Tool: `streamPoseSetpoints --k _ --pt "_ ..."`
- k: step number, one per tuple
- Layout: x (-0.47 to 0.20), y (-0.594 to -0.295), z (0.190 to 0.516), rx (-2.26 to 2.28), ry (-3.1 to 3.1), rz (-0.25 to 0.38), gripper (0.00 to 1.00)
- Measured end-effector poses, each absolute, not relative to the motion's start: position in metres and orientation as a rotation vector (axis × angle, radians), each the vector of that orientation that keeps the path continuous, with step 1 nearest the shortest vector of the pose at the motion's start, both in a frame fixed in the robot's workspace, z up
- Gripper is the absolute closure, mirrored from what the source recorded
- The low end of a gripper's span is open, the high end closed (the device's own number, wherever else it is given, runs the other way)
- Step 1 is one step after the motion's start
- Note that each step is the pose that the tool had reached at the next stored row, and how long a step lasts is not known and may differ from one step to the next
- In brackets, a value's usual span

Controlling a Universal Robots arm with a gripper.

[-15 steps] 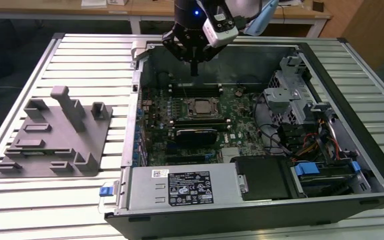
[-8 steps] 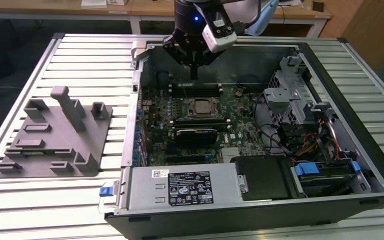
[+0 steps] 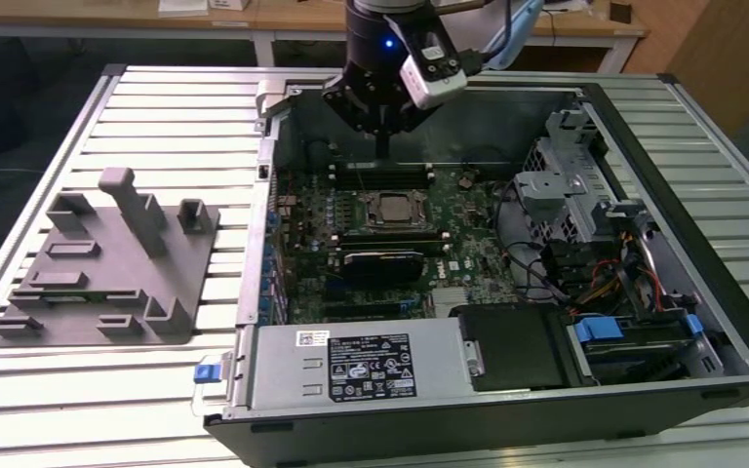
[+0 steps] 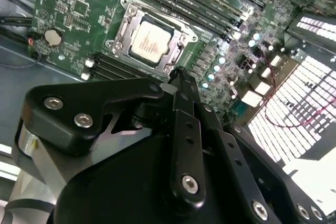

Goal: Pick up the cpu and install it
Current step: 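Close the cpu cover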

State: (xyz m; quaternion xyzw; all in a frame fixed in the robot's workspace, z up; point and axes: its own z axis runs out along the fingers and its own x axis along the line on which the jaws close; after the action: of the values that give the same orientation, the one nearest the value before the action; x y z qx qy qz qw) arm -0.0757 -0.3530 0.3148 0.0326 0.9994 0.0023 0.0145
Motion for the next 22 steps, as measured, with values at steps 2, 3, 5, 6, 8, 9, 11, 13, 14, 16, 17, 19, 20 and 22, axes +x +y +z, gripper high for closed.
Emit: streamPoseSetpoints --k 2,3,5,6,8,9,11,13,14,16,17,19,20,22 --pt "-0.074 -0.353 0.313 0.102 3.111 0.005 0.89" --pt "-0.073 -0.353 0.312 0.103 3.111 0.002 0.89" --pt "-0.071 -0.353 0.31 0.104 3.111 0.0 0.89" --pt "-0.07 -0.353 0.309 0.105 3.111 -0.002 0.89" --pt "-0.068 -0.353 0.306 0.106 3.111 -0.003 0.89" --pt "-0.068 -0.353 0.304 0.107 3.111 -0.003 0.89" --pt "-0.068 -0.353 0.301 0.108 3.111 -0.003 0.89" --pt "-0.068 -0.353 0.297 0.109 3.111 -0.004 0.89" --pt "-0.067 -0.353 0.295 0.109 3.11 -0.005 0.89" --pt "-0.067 -0.353 0.292 0.109 3.111 -0.007 0.89" --pt "-0.067 -0.353 0.291 0.109 3.11 -0.009 0.89" --pt "-0.067 -0.353 0.291 0.109 3.111 -0.01 0.89" --pt "-0.067 -0.353 0.291 0.109 3.111 -0.01 0.89" --pt "-0.067 -0.353 0.29 0.109 3.11 -0.01 0.89"
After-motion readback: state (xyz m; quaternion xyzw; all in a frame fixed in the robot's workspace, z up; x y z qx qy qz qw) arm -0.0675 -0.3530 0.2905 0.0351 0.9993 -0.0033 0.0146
